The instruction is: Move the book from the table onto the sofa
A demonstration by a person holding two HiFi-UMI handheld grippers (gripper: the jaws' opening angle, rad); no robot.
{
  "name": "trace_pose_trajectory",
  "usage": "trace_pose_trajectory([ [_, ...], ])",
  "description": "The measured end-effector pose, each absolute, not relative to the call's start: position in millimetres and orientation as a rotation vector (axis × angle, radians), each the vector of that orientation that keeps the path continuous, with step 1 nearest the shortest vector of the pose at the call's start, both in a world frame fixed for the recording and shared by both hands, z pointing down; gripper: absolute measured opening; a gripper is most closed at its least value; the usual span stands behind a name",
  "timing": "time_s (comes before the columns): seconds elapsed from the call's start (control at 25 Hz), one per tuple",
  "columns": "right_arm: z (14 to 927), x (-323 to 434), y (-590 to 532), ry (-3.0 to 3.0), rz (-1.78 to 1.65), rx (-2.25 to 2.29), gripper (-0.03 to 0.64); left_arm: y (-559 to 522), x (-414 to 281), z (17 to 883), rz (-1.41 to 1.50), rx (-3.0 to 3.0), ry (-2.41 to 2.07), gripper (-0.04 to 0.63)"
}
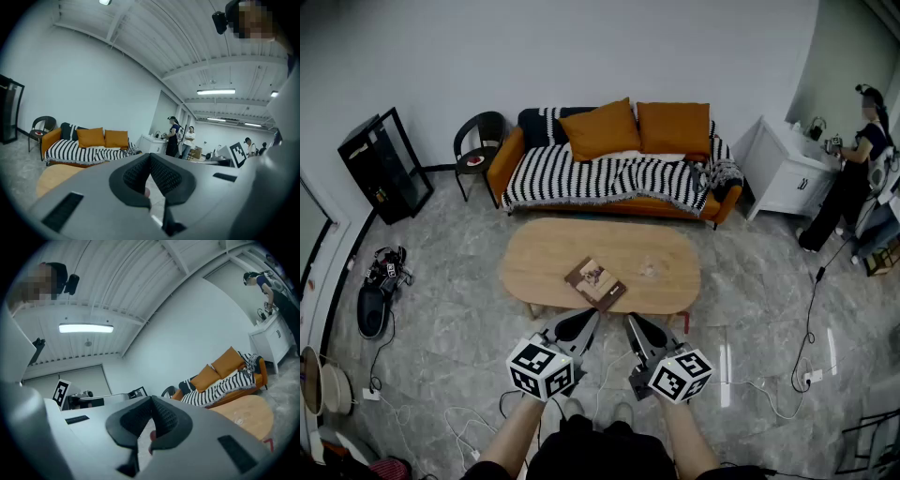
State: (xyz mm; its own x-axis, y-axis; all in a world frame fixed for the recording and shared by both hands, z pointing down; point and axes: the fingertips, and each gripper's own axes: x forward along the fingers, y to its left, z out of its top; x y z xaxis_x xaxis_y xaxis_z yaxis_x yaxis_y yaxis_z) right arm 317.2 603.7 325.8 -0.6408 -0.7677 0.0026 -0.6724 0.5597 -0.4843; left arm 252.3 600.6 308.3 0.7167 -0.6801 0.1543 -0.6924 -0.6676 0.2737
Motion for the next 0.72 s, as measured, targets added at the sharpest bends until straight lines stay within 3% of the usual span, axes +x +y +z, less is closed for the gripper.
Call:
trace_pose_trajectory([
  [0.72, 328, 304, 600, 2.566, -0.715, -1.173, 0.025, 599, 231, 315, 0.055, 2.578, -1.114, 0.015],
])
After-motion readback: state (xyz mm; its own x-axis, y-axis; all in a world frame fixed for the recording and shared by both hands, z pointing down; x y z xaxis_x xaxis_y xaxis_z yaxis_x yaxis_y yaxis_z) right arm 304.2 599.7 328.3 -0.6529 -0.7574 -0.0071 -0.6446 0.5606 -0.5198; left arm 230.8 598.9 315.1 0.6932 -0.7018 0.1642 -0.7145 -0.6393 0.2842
